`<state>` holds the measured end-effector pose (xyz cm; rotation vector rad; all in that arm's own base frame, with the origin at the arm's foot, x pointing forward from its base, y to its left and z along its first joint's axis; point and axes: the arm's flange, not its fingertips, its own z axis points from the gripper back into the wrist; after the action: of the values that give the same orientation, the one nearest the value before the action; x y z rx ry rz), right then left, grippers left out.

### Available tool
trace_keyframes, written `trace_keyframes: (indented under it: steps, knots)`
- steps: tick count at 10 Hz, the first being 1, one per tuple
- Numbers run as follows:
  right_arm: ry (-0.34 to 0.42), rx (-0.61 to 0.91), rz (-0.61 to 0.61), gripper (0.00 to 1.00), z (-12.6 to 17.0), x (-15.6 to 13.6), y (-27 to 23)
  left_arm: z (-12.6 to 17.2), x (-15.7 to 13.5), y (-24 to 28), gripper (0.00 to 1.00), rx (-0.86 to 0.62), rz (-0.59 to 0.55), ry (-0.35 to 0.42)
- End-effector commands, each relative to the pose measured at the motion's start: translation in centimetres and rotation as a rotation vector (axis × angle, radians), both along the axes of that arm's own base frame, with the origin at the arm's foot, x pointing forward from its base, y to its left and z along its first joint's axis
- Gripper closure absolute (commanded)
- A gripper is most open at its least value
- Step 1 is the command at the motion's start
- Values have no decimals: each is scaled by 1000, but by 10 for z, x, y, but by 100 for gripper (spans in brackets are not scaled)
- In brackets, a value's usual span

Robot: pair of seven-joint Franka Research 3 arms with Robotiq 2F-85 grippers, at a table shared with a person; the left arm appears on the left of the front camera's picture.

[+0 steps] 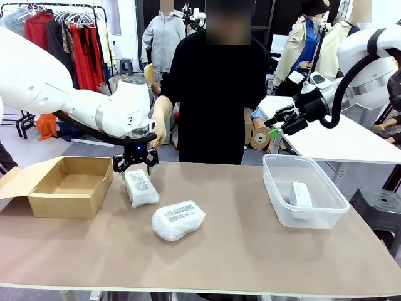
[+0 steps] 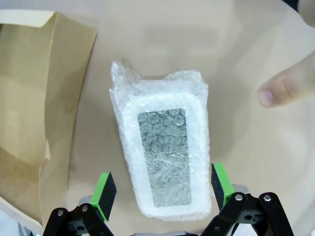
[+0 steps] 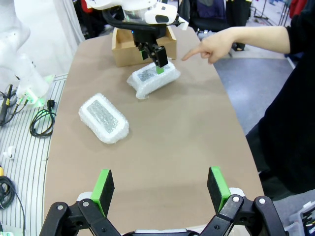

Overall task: Separate and place wrapped and unwrapped clocks.
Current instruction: Pick up the Digital clock indicated by the person.

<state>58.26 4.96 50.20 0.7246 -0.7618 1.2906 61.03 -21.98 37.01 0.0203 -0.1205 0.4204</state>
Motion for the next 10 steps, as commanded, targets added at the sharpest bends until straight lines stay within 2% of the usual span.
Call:
trace_keyframes:
  steps: [1,10]
  knots:
    - [-7,-7,3,0,1,0,0,0,8,1,0,-23,31,27]
    - [-7,-7,3,0,1,0,0,-20,25,8,0,-38,60,84]
